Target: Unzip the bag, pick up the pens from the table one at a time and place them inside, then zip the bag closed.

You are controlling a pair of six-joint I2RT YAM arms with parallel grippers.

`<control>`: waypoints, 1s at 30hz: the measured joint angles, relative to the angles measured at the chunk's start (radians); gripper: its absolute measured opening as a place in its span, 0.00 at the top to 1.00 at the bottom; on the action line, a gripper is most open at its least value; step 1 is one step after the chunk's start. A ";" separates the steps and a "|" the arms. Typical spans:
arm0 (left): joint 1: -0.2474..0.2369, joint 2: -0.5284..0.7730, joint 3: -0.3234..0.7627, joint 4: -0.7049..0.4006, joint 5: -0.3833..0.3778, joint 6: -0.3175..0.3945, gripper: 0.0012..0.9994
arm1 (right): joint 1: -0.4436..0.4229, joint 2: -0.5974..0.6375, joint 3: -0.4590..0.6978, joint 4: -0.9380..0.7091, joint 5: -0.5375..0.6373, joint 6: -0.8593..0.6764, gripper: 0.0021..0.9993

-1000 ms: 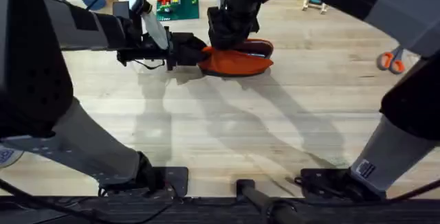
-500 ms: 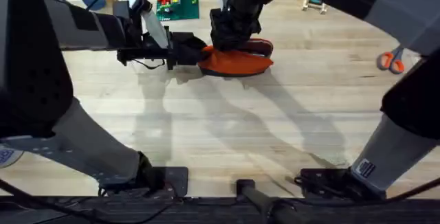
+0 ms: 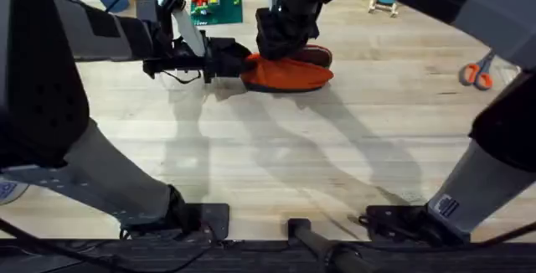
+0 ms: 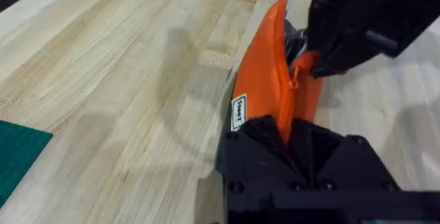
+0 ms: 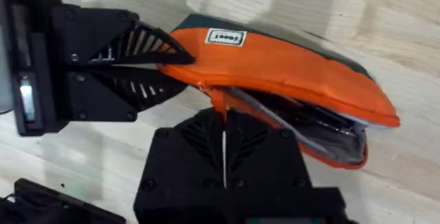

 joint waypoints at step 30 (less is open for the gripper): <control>0.000 0.000 0.000 0.004 0.000 -0.045 0.96 | -0.087 -0.116 -0.168 0.083 -0.039 -0.027 0.97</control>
